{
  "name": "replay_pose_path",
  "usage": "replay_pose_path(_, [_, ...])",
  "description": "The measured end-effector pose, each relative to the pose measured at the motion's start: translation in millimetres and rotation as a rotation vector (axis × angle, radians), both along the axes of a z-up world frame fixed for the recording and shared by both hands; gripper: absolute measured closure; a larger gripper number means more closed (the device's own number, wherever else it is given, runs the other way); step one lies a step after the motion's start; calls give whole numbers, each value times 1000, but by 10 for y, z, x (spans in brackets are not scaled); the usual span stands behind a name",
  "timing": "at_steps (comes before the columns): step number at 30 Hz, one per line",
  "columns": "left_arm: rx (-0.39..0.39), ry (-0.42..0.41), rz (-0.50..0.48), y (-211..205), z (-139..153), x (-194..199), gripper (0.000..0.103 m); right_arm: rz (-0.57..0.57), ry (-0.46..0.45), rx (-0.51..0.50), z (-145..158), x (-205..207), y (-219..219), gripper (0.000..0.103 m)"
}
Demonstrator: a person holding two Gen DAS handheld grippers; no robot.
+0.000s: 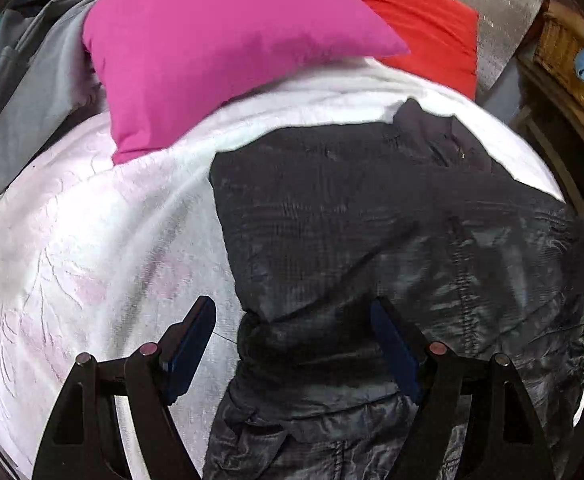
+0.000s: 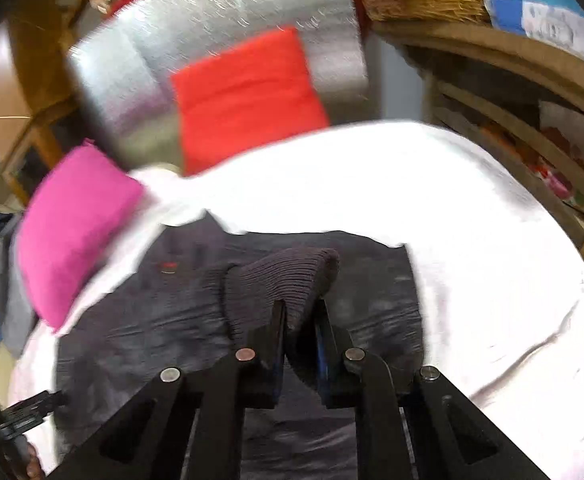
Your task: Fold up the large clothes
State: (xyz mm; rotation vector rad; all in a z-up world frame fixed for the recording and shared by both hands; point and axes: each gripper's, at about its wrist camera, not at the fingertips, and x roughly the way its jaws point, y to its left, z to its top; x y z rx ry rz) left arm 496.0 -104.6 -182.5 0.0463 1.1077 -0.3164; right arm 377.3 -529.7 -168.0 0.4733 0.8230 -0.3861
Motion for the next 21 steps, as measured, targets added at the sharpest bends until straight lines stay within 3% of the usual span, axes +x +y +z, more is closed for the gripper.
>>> replay_pose_path(2, [32, 6, -6, -53, -59, 18, 24, -34, 78, 79, -287, 27, -135, 79])
replay_pose_path(3, [42, 4, -10, -41, -88, 40, 23, -37, 86, 101, -370, 15, -144, 68])
replay_pose_path(4, [47, -1, -11, -38, -76, 34, 23, -26, 62, 128, -395, -47, -166, 63])
replay_pose_path(6, [42, -10, -6, -30, -60, 36, 23, -22, -41, 180, -338, -193, -279, 36])
replay_pose_path(8, [36, -20, 9, 20, -37, 63, 23, -96, -166, 181, -203, -426, -399, 20])
replay_pose_path(10, [34, -26, 30, 94, -16, 92, 23, -126, -174, 151, -150, -500, -481, 19])
replay_pose_path(13, [9, -5, 47, 158, -42, 117, 23, -99, -32, 153, -317, -351, -527, 19])
replay_pose_path(17, [-14, 22, 21, 99, -121, 119, 23, -41, 37, 220, -611, -117, -354, 19])
replay_pose_path(18, [-17, 30, 17, 82, -150, 121, 23, -16, 69, 211, -682, -11, -253, 24])
replay_pose_path(20, [-11, 28, 11, 34, -183, 112, 23, -17, 122, 75, -669, 97, -59, 32])
replay_pose_path(21, [0, 21, 5, 10, -188, 106, 23, -18, 133, 25, -625, 120, 7, 45])
